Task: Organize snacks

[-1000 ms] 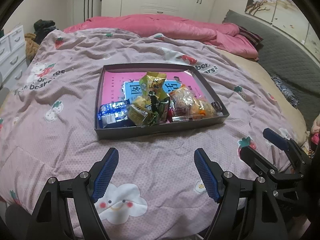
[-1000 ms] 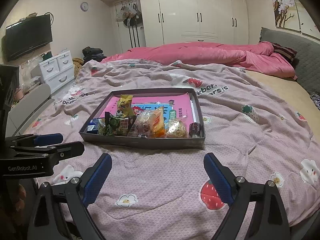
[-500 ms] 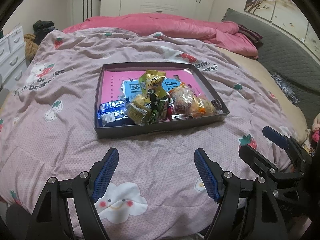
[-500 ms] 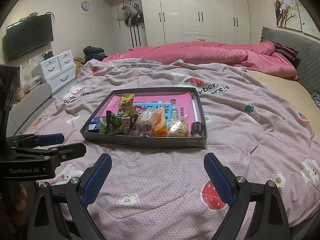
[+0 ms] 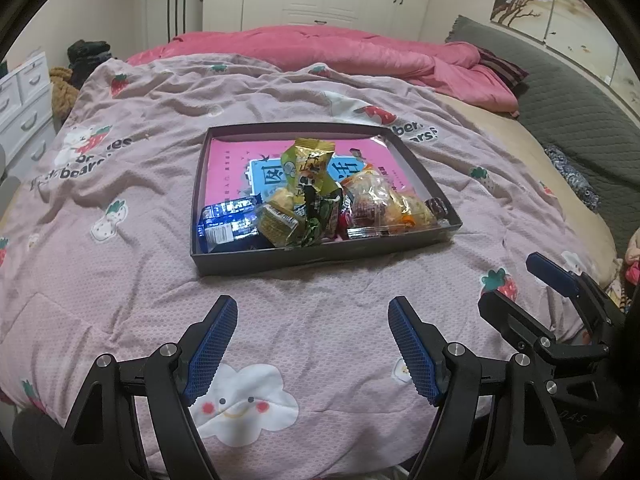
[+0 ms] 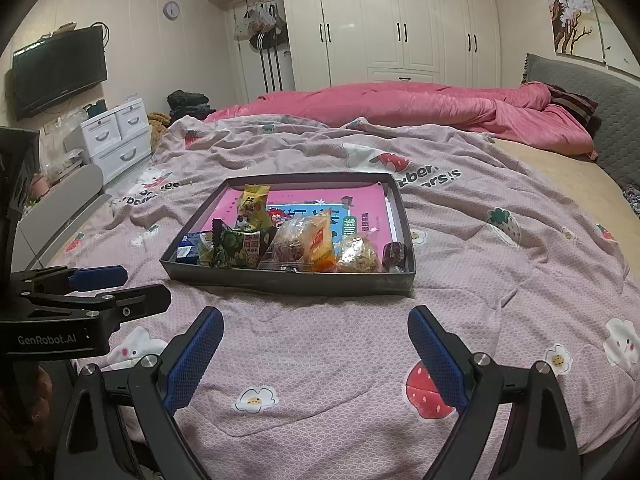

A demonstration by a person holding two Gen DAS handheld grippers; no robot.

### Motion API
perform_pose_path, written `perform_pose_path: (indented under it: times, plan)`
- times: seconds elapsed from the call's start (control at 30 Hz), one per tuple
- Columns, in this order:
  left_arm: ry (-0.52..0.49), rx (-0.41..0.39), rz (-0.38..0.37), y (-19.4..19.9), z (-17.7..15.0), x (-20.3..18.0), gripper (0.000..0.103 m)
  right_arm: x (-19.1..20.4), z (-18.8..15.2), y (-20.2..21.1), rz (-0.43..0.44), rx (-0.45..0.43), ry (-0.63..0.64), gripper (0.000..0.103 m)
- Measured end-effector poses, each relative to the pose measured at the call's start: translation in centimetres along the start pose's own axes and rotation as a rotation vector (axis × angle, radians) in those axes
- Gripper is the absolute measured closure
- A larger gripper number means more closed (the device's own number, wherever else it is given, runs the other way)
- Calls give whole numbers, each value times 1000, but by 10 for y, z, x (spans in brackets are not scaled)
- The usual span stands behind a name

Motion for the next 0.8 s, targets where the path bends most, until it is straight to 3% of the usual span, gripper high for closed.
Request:
perform_pose_path:
  times: [0.8]
  plan:
    - [-5, 14, 17, -5, 0, 1, 24, 0, -1, -1, 0, 2, -2, 9]
Point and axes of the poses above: each gripper's, at about its wrist camera, not at the fingertips, and y roughly against the way its jaws point, x to its left, z to its top, the point moved 1 cm from there along -y, roughly the way its jaws point
